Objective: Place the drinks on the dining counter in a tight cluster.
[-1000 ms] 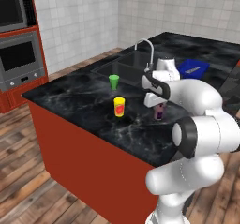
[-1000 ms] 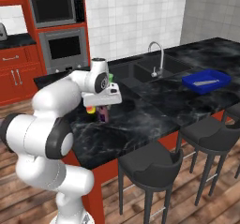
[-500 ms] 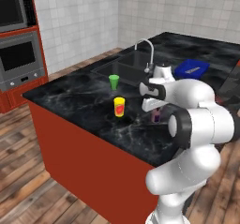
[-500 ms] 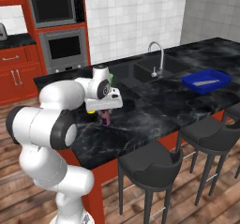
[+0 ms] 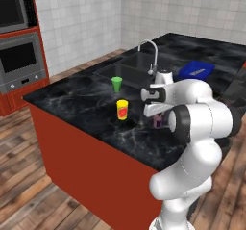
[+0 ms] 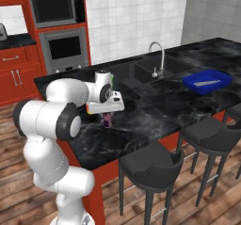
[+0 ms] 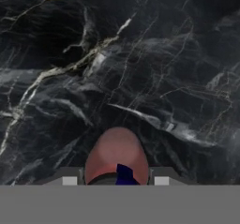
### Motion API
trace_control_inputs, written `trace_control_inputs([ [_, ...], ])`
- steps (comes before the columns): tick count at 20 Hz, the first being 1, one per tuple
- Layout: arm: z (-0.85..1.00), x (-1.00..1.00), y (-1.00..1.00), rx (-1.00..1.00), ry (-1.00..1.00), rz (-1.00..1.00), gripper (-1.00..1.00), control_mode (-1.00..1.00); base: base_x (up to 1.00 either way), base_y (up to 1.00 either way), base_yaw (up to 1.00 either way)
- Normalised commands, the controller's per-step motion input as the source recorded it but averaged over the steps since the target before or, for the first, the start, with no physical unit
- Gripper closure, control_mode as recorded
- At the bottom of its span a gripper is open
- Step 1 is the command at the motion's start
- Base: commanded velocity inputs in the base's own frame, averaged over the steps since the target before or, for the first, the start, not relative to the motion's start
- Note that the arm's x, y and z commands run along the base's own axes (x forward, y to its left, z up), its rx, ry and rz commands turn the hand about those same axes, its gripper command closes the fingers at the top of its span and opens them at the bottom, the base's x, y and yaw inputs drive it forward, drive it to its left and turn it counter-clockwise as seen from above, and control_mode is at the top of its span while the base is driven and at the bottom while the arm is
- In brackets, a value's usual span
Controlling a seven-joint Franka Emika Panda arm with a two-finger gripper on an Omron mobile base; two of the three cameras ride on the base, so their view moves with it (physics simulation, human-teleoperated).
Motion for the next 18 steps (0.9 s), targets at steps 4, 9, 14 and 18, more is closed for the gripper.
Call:
trace_control_inputs([
  [4,-0.36,0.00,0.00,0.00,0.00,0.00,1.00,-1.00,0.00,0.00,0.00],
  [9,-0.39,0.00,0.00,0.00,0.00,0.00,1.00,-1.00,0.00,0.00,0.00],
  [14,-0.28,0.00,0.00,0.00,0.00,0.00,1.00,-1.00,0.00,0.00,0.00],
  [18,-0.14,0.00,0.00,0.00,0.00,0.00,1.00,-1.00,0.00,0.00,0.00],
])
